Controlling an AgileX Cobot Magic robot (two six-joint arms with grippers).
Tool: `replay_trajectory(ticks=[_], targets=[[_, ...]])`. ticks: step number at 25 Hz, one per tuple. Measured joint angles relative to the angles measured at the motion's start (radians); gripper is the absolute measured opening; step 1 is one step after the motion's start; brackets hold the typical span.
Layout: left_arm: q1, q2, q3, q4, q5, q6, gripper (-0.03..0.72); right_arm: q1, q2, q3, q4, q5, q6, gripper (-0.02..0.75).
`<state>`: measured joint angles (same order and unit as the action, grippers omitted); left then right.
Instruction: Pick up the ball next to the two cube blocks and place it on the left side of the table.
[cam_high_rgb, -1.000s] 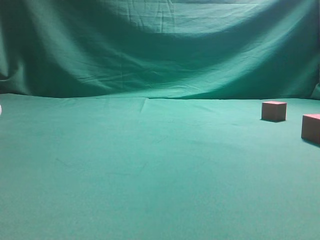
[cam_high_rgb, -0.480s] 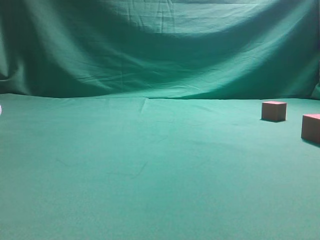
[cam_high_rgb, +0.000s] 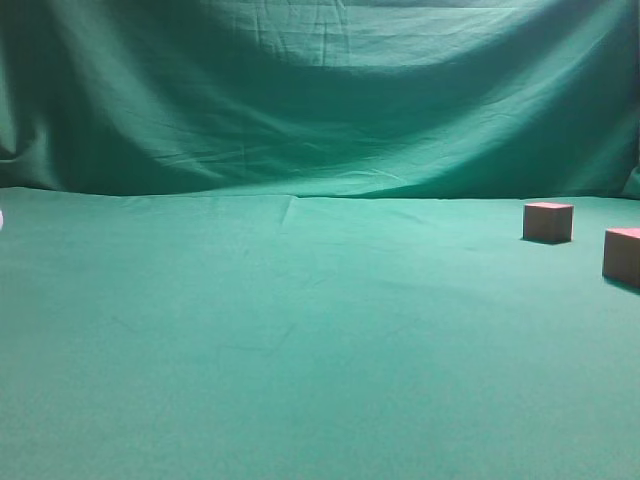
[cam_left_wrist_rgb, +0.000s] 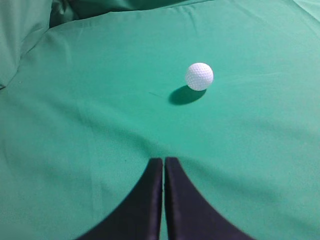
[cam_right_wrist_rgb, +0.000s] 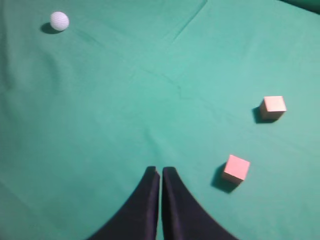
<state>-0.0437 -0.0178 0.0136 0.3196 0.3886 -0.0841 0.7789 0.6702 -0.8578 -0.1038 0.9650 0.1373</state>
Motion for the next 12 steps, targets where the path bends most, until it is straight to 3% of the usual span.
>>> replay_trajectory(ticks=[5, 12], targets=[[0.0, 0.0, 0.0, 0.0, 0.0, 0.0, 0.0, -0.033, -0.104, 0.083, -0.058, -0.12, 0.01, 0.0], [0.0, 0.0, 0.0, 0.0, 0.0, 0.0, 0.0, -0.351, -0.273, 0.29, -0.069, -0.308, 0.01, 0.0]])
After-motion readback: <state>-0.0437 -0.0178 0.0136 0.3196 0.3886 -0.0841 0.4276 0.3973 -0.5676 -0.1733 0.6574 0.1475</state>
